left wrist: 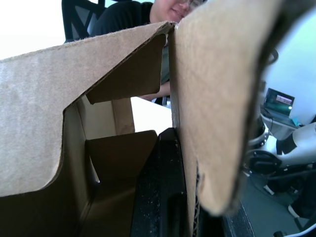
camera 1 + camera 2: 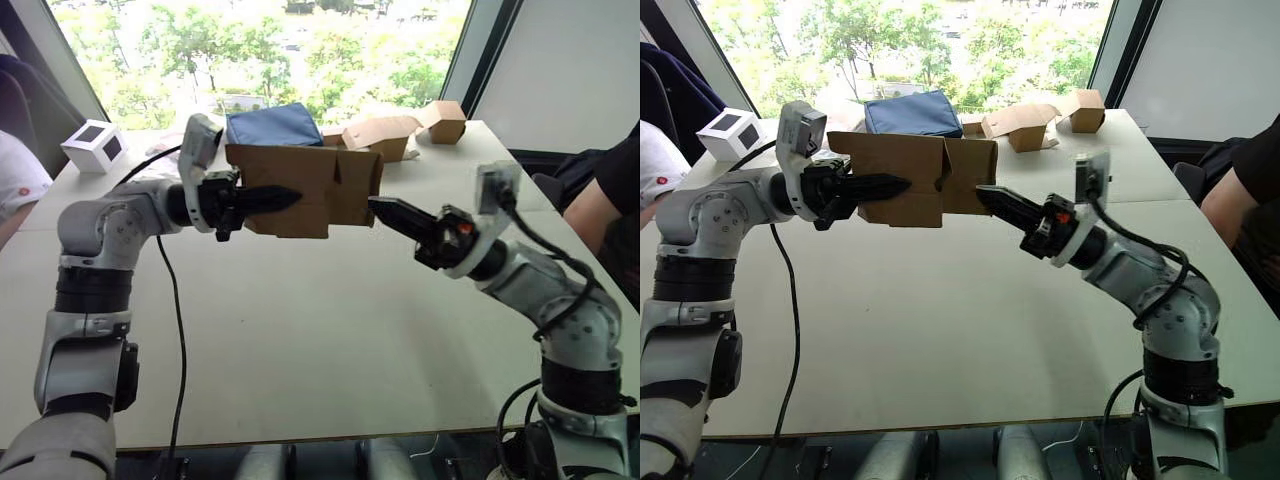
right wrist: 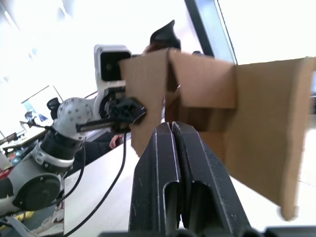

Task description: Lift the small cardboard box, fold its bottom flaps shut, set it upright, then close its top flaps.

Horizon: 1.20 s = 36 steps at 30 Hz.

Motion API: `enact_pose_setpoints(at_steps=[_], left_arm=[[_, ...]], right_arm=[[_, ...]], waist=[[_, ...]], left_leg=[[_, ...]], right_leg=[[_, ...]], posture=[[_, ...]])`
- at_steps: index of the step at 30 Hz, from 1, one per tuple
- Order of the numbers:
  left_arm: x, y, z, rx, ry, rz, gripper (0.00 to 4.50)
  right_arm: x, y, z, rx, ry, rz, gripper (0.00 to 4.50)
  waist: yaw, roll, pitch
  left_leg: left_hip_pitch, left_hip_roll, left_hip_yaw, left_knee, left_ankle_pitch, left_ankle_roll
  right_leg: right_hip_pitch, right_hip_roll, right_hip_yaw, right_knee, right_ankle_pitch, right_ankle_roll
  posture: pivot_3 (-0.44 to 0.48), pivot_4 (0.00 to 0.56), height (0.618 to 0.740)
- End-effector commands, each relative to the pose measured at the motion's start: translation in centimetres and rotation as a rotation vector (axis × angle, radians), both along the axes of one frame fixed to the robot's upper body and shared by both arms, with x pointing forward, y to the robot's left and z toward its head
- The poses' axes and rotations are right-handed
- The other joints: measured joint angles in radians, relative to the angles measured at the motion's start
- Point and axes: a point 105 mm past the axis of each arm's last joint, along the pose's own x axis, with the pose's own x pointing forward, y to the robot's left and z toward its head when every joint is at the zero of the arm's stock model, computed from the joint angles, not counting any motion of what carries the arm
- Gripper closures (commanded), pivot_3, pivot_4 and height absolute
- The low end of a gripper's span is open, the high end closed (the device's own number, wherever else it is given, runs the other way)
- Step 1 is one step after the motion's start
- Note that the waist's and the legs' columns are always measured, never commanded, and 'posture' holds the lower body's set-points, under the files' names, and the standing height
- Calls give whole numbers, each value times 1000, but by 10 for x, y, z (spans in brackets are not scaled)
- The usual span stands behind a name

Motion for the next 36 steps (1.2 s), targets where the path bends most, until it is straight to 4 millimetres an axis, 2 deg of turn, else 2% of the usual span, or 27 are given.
enact_pose_setpoints(at_steps=[1, 3, 7, 12, 15, 18, 21, 28, 33, 34, 35, 36], left_arm=[[-5, -1, 16, -23, -52, -19, 4500], [-5, -1, 16, -26, -52, -23, 4500], [-5, -3, 17, -29, -50, -30, 4500], [-6, -3, 18, -26, -50, -31, 4500], [-4, -2, 18, -24, -51, -22, 4500], [-2, -1, 19, -27, -51, -3, 4500], [-1, 0, 19, -30, -50, 4, 4500], [0, -2, 18, -39, -43, 2, 4500], [0, -4, 20, -46, -43, -5, 4500], [0, -4, 21, -47, -43, -5, 4500], [0, -4, 21, -48, -44, -6, 4500], [0, -4, 22, -49, -44, -6, 4500]], right_arm=[[35, -27, 6, 15, -37, -231, 4446], [48, -29, -1, -15, -30, -287, 4446], [61, -15, -13, -43, -18, -273, 4446], [70, -2, -23, -56, -14, -259, 4446], [62, 11, -22, -18, -15, -175, 4446], [41, 27, -19, 52, 0, -36, 4446], [28, 34, -19, 115, 26, 27, 4446], [15, 38, -6, 347, 77, 99, 4446], [14, 45, -5, 411, 104, 119, 4446], [14, 47, -6, 415, 108, 123, 3970], [13, 48, -7, 419, 115, 127, 3774], [13, 49, -8, 424, 122, 132, 3363]], waist=[[-2, 0, 0], [-2, 0, 0], [-6, 0, 0], [-5, 0, 0], [-2, 0, 0], [-2, 0, 0], [-3, 0, 0], [-3, 0, 0], [-3, 0, 0], [-3, 0, 0], [-3, 0, 0], [-3, 0, 0]], left_leg=[[0, 0, 0, 0, 0, 0], [1, 0, 0, 0, 0, 0], [0, 0, 1, -1, 0, 0], [0, 0, 1, 0, 0, 0], [0, 0, 1, 0, 0, 0], [0, 0, 1, 0, 0, 0], [0, 0, 0, 0, 0, 0], [0, 0, 0, 0, 0, -1], [0, 0, 0, 0, 0, -1], [0, 0, 0, -1, 0, -1], [0, 0, 0, -1, 0, -1], [0, 0, 0, -1, 0, -1]], right_leg=[[0, 0, 0, 0, 0, 0], [0, 0, 0, 0, 0, 0], [-1, 0, 0, 1, 0, 0], [-1, 0, 1, 1, 0, 0], [-1, 0, 1, 1, 0, 0], [-1, 0, 1, 1, 0, 0], [-1, 0, 1, 1, 0, 0], [-1, 0, 1, 1, 0, 0], [-1, 0, 1, 1, 0, 0], [-2, 0, 1, 2, 0, 0], [-2, 0, 1, 2, 0, 0], [-2, 0, 1, 2, 0, 0]], posture=[[0, 150, 740], [0, 150, 740], [0, 150, 740], [0, 150, 740], [0, 150, 740], [0, 150, 740], [0, 150, 740], [0, 150, 740], [0, 150, 740], [0, 150, 740], [0, 150, 740], [0, 150, 740]])
